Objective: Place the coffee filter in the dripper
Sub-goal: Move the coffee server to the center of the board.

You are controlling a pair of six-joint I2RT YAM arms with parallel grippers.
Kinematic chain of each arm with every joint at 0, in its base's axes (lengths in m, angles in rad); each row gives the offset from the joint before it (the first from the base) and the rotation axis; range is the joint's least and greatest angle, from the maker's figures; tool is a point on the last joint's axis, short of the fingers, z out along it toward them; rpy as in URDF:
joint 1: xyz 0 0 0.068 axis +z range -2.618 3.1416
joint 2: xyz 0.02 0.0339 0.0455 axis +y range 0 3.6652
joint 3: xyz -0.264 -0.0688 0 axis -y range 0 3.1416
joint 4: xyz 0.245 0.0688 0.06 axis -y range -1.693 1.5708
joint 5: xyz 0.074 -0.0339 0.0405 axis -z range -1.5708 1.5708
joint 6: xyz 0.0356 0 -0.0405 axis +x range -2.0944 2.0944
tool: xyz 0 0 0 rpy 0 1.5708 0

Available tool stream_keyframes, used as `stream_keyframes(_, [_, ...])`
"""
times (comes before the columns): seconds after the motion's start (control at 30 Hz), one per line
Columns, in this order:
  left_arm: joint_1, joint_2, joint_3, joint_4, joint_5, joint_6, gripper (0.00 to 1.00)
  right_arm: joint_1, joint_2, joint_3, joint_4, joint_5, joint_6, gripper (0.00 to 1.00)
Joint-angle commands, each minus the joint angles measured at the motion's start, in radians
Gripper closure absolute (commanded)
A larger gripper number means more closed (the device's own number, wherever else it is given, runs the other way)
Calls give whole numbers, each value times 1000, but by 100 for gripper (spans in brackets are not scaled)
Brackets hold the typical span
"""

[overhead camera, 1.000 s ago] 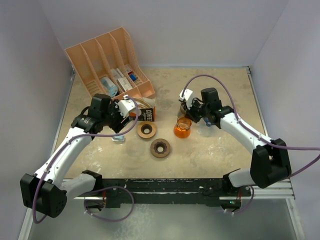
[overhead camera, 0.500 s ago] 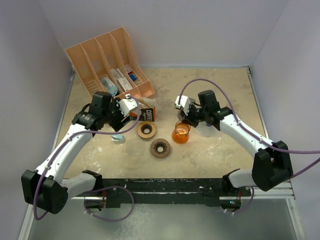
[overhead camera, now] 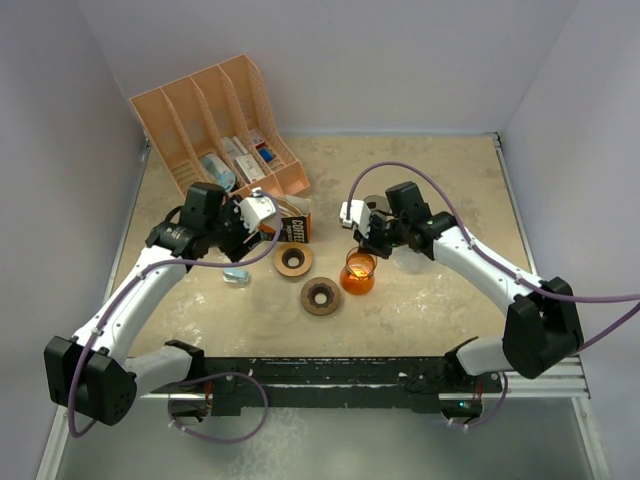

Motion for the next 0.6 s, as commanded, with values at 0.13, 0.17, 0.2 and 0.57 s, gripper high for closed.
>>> stream_keyframes(0.13, [-10, 11, 15, 47, 39, -6, 37, 2, -2, 34, -67, 15, -81, 94])
stream_keyframes(0.17, [-11, 12, 14, 47, 39, -6, 37, 2, -6, 31, -55, 10, -75, 92])
stream_keyframes(0.2, [-12, 12, 15, 49, 39, -7, 37, 2, -14, 30, -42, 7, -65, 88])
stream_keyframes(0.57, [-62, 29, 45, 45, 18, -24, 30, -18, -183, 25, 68, 61, 45, 53])
